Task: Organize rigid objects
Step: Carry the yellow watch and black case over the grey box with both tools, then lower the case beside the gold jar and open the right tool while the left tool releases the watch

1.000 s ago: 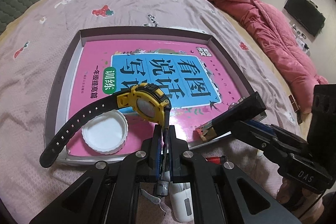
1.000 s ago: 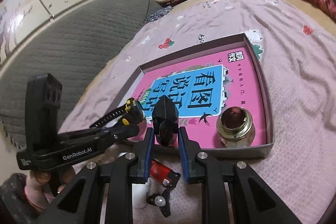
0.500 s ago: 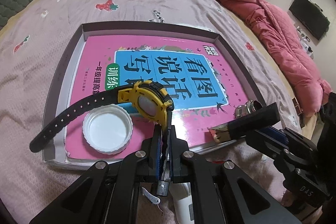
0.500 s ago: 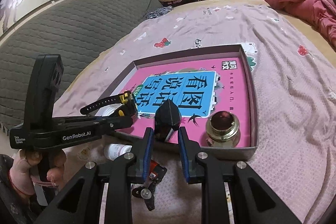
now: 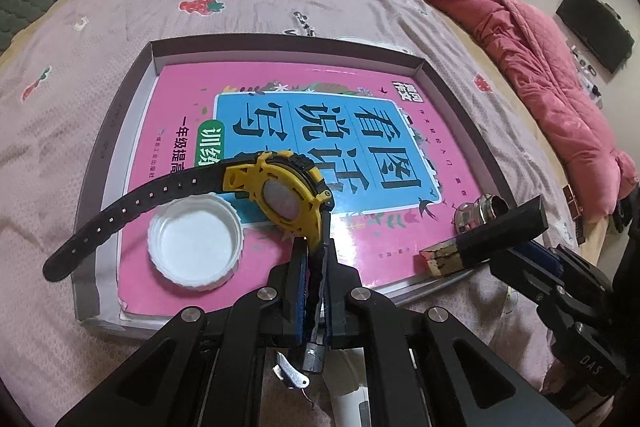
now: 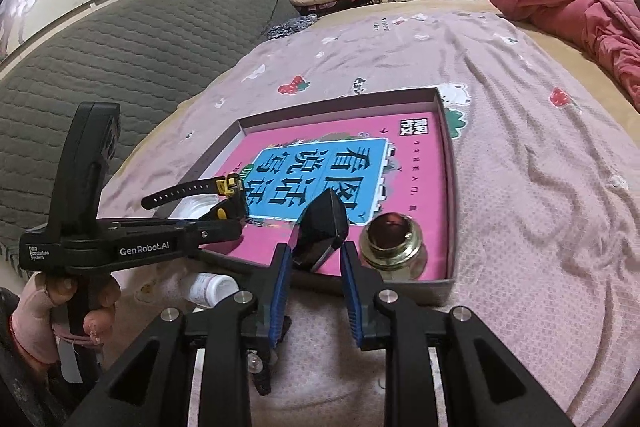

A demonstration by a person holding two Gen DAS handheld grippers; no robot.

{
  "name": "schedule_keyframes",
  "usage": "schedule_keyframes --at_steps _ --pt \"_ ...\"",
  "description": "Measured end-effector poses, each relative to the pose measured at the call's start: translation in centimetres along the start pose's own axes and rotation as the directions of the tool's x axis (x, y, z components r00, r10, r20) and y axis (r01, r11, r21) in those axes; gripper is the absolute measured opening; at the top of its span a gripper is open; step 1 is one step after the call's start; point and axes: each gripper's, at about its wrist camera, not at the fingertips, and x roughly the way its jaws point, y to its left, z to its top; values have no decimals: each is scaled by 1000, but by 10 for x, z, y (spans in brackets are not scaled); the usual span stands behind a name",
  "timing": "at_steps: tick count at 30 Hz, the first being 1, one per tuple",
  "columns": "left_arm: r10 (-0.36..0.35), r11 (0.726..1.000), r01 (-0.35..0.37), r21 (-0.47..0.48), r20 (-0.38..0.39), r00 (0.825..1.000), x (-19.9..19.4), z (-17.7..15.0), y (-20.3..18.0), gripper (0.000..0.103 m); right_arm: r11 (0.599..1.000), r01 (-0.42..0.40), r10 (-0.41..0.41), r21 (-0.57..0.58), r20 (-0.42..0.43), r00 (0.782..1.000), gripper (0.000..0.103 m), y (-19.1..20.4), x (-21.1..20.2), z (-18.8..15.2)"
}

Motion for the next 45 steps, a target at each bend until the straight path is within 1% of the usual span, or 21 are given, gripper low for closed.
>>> schedule_keyframes --at_steps 5,12,16,25,27,29,31,33,35,37,39,41,45 --pt "-1 1000 1 -13 -9 1000 1 1 1 7 999 34 -34 11 6 999 27 -6 -3 1" --pt "-1 1000 1 -28 -16 1000 0 1 3 7 998 65 -65 1 8 998 28 -5 -6 1" --pt "1 1000 -1 -30 -20 1000 0 1 5 7 997 74 -74 16 10 997 29 -10 -9 1" --pt "30 999 -31 -38 -14 999 -6 -1 13 9 992 123 -123 16 17 992 30 -15 -13 0" --pt "41 998 -42 -37 -12 999 -9 -1 15 12 991 130 -130 17 20 991 30 -15 -15 0" --pt "54 998 -54 -33 -9 998 -11 -2 17 18 991 133 -133 20 22 991 32 -17 -16 -1" --pt "68 997 -68 -28 -9 998 -13 -3 17 22 990 136 -137 22 25 990 39 -17 -17 0" --pt "71 997 -72 -29 -13 997 -14 -4 17 25 990 137 -138 29 30 990 42 -19 -18 0" --pt "75 997 -75 -24 -9 997 -15 -5 17 29 990 135 -136 37 33 990 42 -20 -19 1" --pt "77 997 -77 -22 -3 997 -18 -6 17 31 990 133 -134 43 34 990 42 -21 -19 1" --pt "75 997 -75 -25 -1 997 -20 -7 18 36 990 134 -136 46 38 990 42 -21 -20 1" --pt "72 997 -72 -30 3 997 -22 -7 18 47 990 134 -136 52 42 990 42 -22 -21 1" --pt "73 997 -72 -41 17 997 -29 -7 21 48 990 127 -131 64 60 990 42 -23 -24 2"
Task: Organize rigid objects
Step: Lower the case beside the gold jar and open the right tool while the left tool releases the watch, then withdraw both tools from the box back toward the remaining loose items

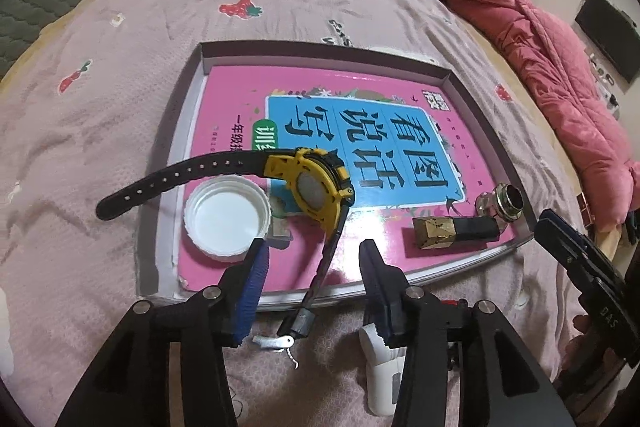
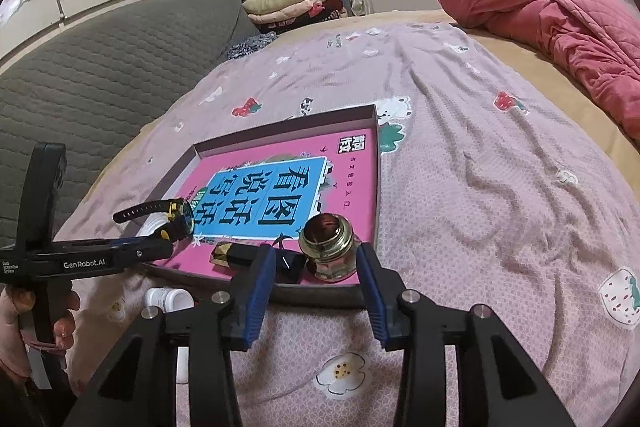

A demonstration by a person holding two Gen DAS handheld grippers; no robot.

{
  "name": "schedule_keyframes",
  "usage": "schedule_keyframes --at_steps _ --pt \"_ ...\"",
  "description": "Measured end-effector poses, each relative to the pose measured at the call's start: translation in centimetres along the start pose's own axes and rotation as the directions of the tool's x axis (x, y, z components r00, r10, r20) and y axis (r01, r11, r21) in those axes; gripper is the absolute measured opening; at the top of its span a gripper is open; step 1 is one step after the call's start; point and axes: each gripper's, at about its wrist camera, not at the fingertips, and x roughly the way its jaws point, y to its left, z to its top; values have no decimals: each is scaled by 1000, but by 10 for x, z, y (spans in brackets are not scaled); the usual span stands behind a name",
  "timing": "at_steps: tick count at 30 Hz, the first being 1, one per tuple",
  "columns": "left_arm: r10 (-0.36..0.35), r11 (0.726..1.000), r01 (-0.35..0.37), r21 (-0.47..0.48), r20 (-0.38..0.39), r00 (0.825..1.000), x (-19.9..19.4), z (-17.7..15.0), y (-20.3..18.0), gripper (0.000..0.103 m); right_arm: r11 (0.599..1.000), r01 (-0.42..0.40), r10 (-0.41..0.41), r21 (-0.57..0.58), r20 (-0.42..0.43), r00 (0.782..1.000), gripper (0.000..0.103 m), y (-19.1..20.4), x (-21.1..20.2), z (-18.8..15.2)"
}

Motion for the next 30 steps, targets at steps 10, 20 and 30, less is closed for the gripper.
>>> schedule_keyframes --at_steps 10,20,30 --pt "2 1000 -1 -21 58 998 -18 4 11 57 1000 -12 12 7 16 1000 42 1 -3 1" --pt "17 998 -11 -58 106 994 -43 9 33 57 999 -33 33 18 29 999 42 1 -5 3" --pt "-34 998 42 -46 150 988 -66 -3 16 68 997 -61 65 -40 84 994 55 19 -16 3"
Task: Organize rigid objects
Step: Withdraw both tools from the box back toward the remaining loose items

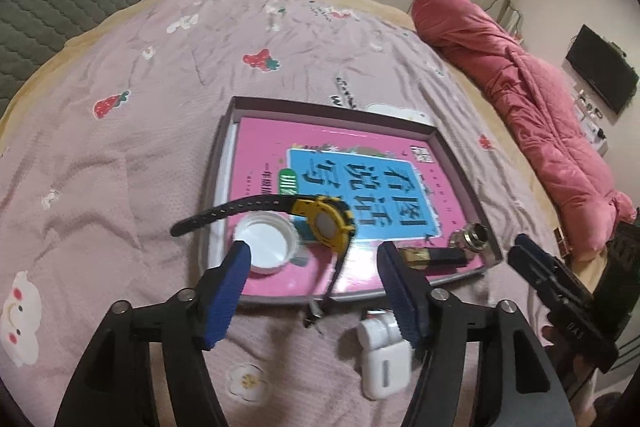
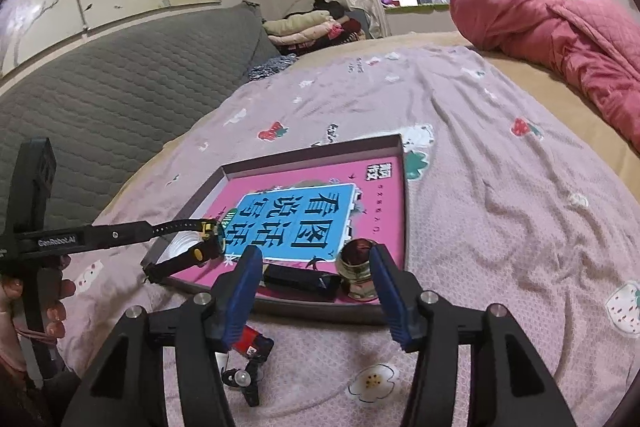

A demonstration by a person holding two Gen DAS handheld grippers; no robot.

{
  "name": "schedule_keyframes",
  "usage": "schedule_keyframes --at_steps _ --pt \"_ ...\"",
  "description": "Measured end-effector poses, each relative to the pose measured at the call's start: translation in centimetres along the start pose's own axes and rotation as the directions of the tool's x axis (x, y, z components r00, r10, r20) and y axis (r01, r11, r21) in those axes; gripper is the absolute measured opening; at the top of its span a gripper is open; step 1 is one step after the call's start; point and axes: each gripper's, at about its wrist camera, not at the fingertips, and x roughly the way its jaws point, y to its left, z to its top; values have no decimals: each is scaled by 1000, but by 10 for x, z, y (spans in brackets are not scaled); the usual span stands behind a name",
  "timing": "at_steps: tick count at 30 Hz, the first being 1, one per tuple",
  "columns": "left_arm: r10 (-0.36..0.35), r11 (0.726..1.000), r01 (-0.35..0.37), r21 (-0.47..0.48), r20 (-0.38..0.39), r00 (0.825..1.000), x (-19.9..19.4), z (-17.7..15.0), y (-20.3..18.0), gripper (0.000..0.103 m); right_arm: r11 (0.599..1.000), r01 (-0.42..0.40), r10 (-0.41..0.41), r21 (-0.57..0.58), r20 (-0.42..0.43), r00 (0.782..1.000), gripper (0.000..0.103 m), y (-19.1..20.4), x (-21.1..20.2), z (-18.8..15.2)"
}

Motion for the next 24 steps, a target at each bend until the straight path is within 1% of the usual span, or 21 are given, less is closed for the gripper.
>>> schedule_keyframes --at_steps 2,5,12,17,24 --pt "-13 1000 13 5 6 1000 -4 -4 -7 69 1000 -1 1 -18 -1 1000 56 5 0 -1" --pt "-13 1000 12 23 14 1000 -9 -9 -16 70 1000 -7 7 -30 -5 1000 56 9 -1 -2" --pt "-28 999 28 34 -3 1000 -16 -25 -30 71 998 1 -1 -58 1 1000 56 13 -3 -4" --pt "-9 999 10 49 -12 1000 -19 -34 -38 71 998 1 0 -63 8 1000 56 13 -7 -5" --pt "11 998 -11 59 3 1000 -29 -37 -46 71 998 -21 21 -66 8 1000 56 17 -11 -9"
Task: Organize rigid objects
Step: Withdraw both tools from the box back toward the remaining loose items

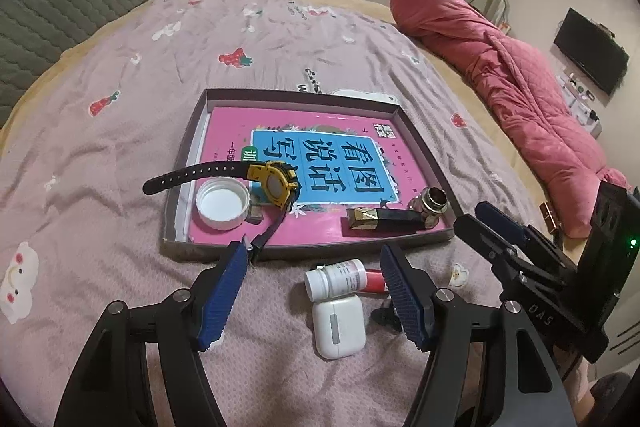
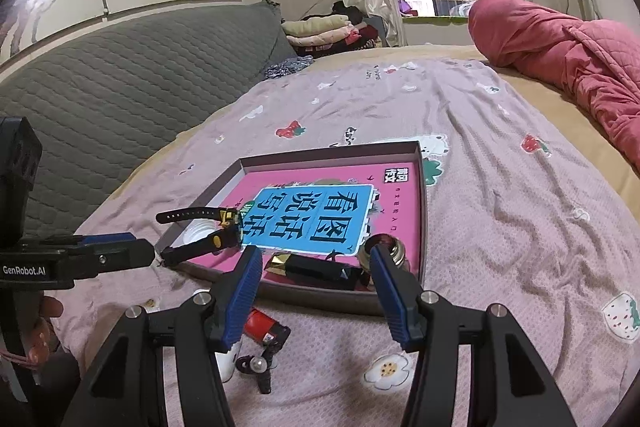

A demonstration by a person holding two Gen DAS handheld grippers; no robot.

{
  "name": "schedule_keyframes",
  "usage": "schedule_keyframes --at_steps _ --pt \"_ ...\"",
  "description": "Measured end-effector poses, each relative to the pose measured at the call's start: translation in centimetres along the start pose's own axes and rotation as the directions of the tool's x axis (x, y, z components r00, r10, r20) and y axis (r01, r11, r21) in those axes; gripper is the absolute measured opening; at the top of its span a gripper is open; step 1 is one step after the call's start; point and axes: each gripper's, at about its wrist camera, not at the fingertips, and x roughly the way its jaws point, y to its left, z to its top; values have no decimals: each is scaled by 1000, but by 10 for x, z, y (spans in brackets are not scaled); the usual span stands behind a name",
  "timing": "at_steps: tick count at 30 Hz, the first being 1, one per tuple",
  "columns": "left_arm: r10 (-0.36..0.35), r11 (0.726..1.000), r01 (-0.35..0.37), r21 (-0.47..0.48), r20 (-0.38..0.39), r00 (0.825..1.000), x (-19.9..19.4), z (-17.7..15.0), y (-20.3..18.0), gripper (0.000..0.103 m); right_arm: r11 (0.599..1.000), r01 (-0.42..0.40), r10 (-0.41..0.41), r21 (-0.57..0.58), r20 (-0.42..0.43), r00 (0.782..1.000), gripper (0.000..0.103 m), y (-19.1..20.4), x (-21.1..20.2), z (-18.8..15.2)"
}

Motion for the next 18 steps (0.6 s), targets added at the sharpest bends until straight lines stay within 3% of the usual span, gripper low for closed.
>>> schedule_keyframes --at_steps 18 --pt "26 999 -24 35 -46 999 2 -23 -9 71 996 -32 24 -78 -102 995 56 29 -6 -33"
